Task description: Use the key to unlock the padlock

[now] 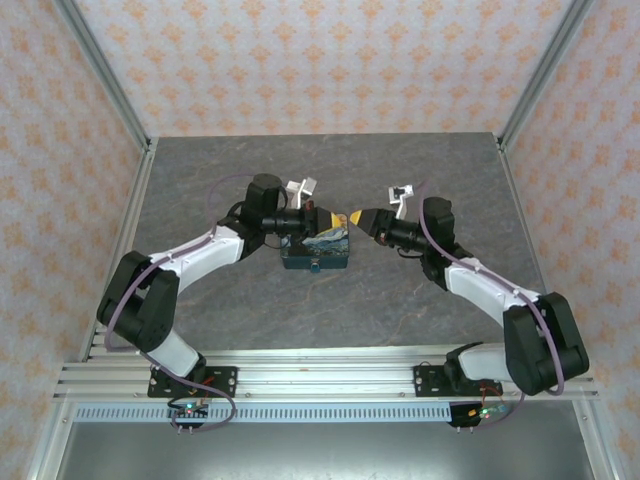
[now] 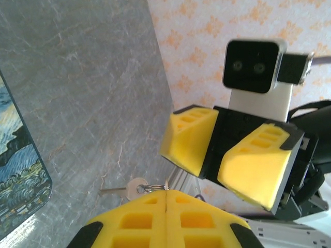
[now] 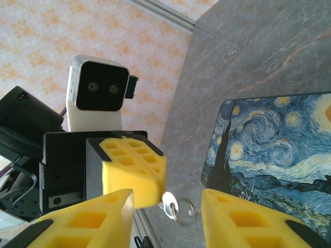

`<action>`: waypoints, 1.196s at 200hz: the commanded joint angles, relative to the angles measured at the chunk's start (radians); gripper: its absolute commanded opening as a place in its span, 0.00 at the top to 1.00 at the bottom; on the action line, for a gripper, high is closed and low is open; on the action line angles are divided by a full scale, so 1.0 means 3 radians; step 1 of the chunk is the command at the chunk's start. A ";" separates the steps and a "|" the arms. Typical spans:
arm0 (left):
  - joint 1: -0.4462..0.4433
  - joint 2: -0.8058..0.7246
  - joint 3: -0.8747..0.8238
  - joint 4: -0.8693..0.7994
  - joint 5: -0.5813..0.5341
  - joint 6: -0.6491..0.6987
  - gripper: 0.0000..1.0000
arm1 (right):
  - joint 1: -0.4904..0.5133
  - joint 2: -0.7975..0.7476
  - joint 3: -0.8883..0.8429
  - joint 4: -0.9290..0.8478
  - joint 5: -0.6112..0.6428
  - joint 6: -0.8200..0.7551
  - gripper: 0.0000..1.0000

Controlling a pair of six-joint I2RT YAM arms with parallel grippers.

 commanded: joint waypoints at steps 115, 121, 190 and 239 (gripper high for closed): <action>0.0008 0.0215 0.0325 -0.0159 0.0315 0.0237 1.00 | 0.0010 0.0313 0.0021 0.0735 -0.0407 0.0294 0.70; 0.0004 0.0219 0.0324 -0.0144 0.0315 0.0229 1.00 | 0.0013 0.0313 0.0016 0.0734 -0.0423 0.0293 0.70; 0.0008 0.0237 0.0360 -0.0123 0.0365 0.0243 1.00 | 0.0018 0.0398 -0.0070 0.0708 -0.0399 0.0237 0.69; 0.0006 0.0217 0.0377 -0.0219 0.0381 0.0320 1.00 | 0.0019 0.0502 -0.0103 0.0781 -0.0359 0.0256 0.68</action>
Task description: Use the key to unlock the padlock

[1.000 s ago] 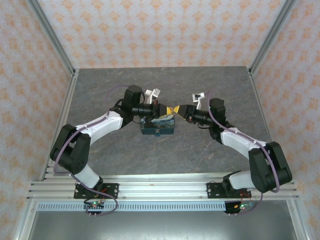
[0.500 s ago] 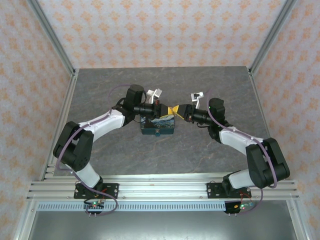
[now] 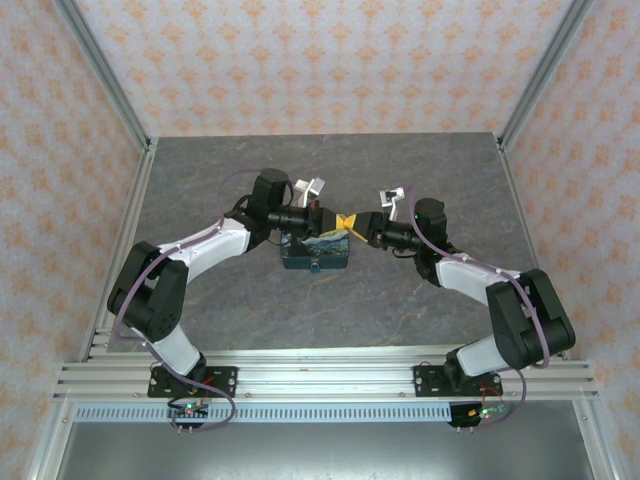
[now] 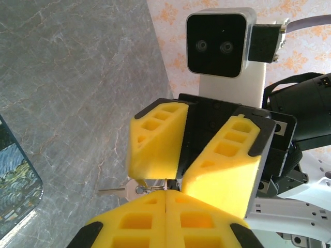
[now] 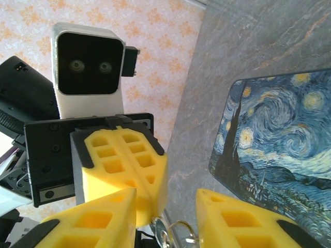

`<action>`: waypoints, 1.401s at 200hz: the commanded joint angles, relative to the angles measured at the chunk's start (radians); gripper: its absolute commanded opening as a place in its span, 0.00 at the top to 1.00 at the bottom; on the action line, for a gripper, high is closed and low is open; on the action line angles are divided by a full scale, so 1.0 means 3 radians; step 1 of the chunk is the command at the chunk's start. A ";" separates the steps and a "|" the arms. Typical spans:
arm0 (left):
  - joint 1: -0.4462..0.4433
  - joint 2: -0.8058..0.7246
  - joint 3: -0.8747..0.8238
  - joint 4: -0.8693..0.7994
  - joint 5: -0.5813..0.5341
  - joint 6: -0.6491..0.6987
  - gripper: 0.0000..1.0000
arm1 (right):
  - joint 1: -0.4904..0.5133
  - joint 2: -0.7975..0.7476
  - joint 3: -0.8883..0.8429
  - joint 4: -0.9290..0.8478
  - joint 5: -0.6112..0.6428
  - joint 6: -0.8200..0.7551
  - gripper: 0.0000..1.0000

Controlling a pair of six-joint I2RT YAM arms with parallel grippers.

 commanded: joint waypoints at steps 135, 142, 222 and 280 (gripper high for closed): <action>0.0008 0.0176 0.0310 -0.0184 0.0152 0.0271 1.00 | 0.0015 -0.0001 -0.0175 0.0378 -0.0232 0.0038 0.84; 0.0011 0.0191 0.0324 -0.0203 0.0154 0.0286 1.00 | 0.0014 -0.0009 -0.0180 0.0382 -0.0241 0.0036 0.84; 0.0008 0.0323 0.0438 -0.0338 0.0177 0.0385 1.00 | 0.0015 -0.0043 -0.0226 0.0389 -0.0251 0.0006 0.81; 0.0032 0.0360 0.0462 -0.0364 0.0175 0.0411 1.00 | 0.0015 -0.0057 -0.0265 0.0417 -0.0259 0.0003 0.81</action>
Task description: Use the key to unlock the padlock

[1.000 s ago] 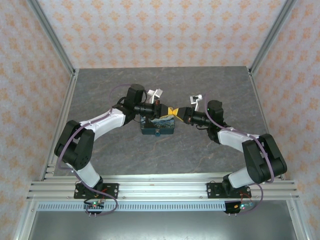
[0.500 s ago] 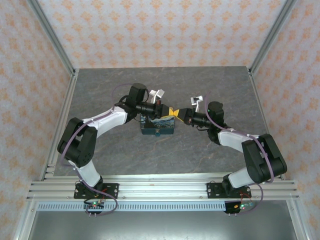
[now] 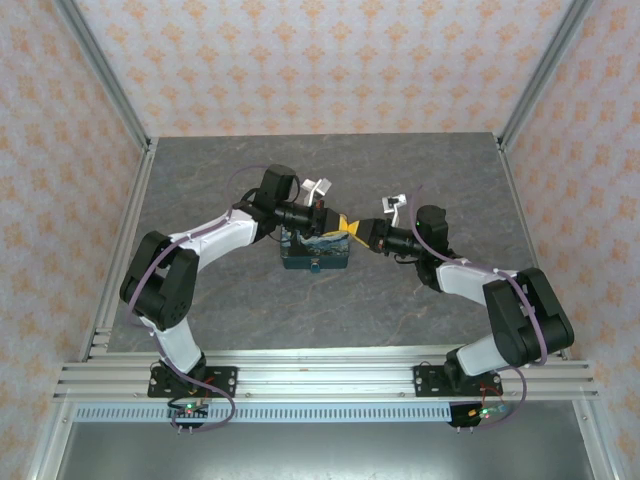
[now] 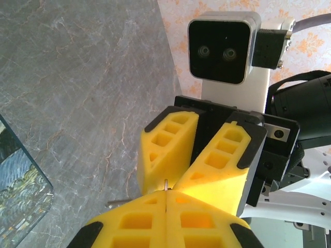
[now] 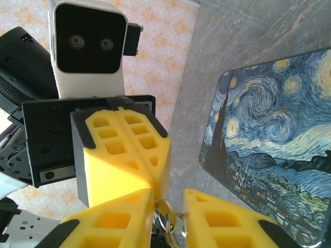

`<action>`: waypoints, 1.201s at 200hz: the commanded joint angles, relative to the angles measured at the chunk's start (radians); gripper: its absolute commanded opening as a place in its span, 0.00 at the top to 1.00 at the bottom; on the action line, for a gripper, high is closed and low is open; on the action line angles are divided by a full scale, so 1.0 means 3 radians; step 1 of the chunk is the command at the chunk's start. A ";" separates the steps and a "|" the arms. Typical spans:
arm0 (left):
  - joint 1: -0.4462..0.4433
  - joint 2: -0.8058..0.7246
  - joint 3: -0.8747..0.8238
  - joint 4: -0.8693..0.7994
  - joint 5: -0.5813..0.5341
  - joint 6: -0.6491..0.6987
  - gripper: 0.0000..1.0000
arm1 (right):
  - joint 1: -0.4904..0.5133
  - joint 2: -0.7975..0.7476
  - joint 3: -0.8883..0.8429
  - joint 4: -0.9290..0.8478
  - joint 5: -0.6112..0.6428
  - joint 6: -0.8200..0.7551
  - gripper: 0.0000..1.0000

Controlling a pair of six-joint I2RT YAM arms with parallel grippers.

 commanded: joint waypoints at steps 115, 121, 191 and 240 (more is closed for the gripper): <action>0.0072 0.0003 0.0104 0.0056 -0.0094 0.0036 0.75 | 0.0035 -0.0083 -0.0021 0.0053 -0.0045 -0.0088 1.00; 0.0092 -0.0017 0.0056 0.0181 -0.0128 -0.0071 0.65 | 0.0034 -0.0105 -0.0025 0.0030 -0.0016 -0.0096 1.00; 0.0144 -0.0566 -0.0580 0.0927 -0.0791 -0.0840 0.30 | 0.0033 -0.0436 -0.0212 -0.0395 0.0826 0.0116 1.00; -0.0138 -0.1351 -0.1229 0.0087 -0.1657 -0.0308 0.21 | 0.0151 -0.0691 -0.0507 -0.0338 0.1520 0.0710 1.00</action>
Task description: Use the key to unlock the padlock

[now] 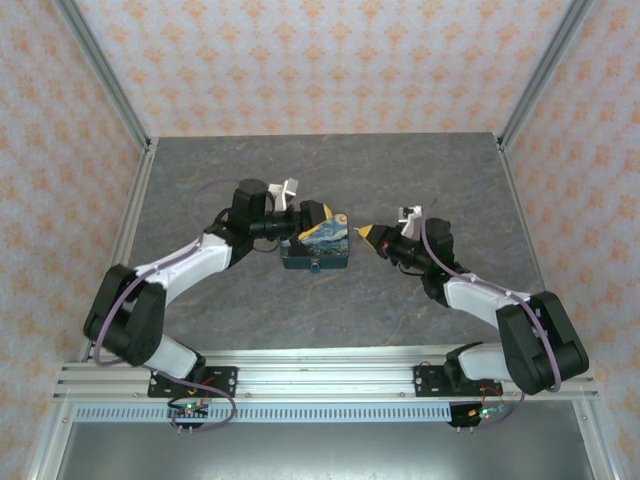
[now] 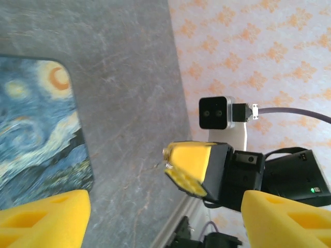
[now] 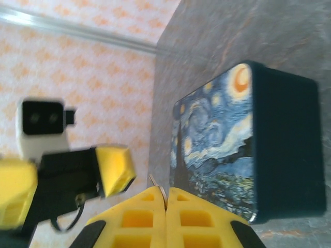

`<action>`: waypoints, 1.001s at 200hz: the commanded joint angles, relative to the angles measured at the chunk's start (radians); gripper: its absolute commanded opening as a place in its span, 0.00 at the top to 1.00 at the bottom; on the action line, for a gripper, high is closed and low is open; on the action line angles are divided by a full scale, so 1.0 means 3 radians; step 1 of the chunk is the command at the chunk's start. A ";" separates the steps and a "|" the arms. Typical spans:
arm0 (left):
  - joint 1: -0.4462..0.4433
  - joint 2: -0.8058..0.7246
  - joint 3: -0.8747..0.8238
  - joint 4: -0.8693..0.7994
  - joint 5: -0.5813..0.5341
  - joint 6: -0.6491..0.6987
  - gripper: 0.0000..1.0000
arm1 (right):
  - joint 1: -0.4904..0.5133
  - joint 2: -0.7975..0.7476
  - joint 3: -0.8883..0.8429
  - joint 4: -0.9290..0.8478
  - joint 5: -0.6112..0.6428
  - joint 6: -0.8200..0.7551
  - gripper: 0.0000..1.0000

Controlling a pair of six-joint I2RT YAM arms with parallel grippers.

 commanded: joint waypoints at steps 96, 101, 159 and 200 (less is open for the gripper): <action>-0.0640 -0.0183 -0.1437 0.0682 -0.1792 0.0023 0.22 | 0.0797 0.0023 -0.0196 0.0192 0.1321 0.0554 1.00; -0.0643 -0.0144 -0.1432 0.0736 -0.1788 0.0042 0.23 | 0.0817 0.0054 -0.0196 0.0212 0.1344 0.0560 1.00; -0.0721 0.0288 -0.1221 0.0931 -0.1904 0.0316 0.35 | 0.0907 0.0383 -0.0087 0.0388 0.1401 0.0545 1.00; -0.0771 0.0546 -0.1075 0.0905 -0.2096 0.0647 0.39 | 0.0905 0.0617 0.0018 0.0443 0.1446 0.0507 1.00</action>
